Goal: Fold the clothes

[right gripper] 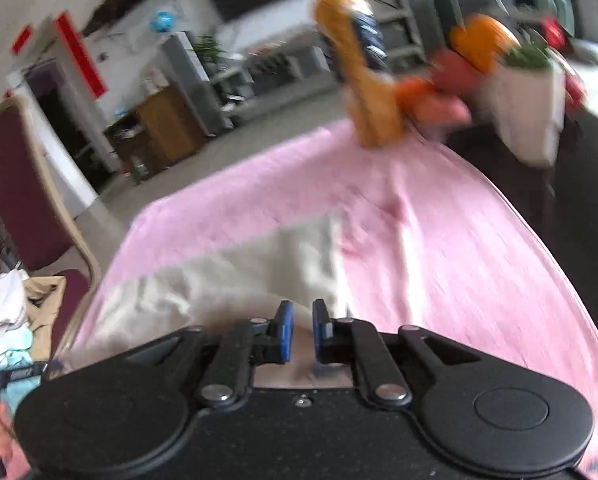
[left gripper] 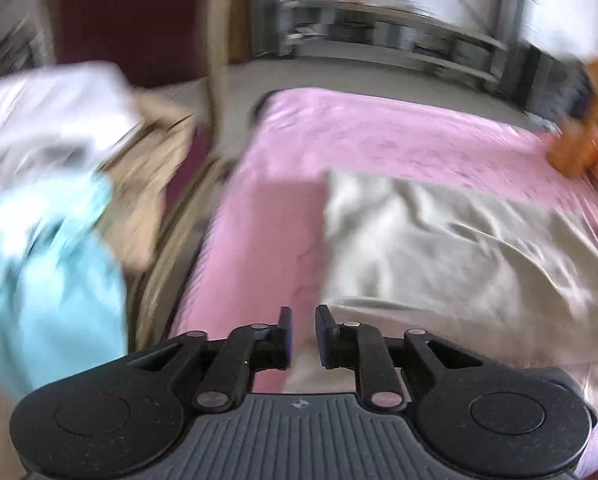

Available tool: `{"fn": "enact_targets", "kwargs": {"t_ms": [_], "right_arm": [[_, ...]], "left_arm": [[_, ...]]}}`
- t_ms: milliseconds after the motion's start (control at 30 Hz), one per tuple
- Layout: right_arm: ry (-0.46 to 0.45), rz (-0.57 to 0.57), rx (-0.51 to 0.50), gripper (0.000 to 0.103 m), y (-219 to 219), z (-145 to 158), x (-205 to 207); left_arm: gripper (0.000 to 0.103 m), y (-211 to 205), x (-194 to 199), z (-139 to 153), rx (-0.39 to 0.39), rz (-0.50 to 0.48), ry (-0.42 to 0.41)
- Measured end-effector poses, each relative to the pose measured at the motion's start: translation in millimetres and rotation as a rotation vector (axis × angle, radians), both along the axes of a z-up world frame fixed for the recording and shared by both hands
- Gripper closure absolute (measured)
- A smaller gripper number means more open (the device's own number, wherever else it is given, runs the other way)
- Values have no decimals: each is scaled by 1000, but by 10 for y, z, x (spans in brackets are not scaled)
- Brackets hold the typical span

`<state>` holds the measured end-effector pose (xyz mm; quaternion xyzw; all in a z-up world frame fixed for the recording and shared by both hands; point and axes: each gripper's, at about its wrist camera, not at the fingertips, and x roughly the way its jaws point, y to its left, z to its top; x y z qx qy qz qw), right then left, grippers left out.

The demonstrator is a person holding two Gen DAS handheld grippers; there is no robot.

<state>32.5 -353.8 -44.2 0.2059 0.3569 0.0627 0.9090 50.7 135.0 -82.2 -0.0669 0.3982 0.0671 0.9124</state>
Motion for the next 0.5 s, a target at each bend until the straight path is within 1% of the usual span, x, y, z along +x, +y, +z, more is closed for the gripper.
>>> {"fn": "enact_targets", "kwargs": {"t_ms": [33,67,100,133,233,267,367,500], "right_arm": [[-6,-20,21,82,-64,11,-5],[-22,-37,43,76,-126,35,0],[-31,-55,58,74,-167,47,10],[-22,-67,73,74,-189,36,37],[37,-65,149,74,-162,-91,68],[56,-55,160,74,-133,-120,108],[102,-27,121,74,0,-214,128],[161,-22,106,74,61,-318,81]], "left_arm": [[83,71,-25,30,-43,21,-25],[80,102,-45,49,-66,26,-41],[79,124,-51,58,-87,29,-50],[79,121,-21,42,-102,28,-42],[75,106,60,-17,-149,22,-15],[73,87,56,-68,-176,17,5],[74,107,89,-213,-230,28,73],[77,105,82,-299,-252,34,133]]}}
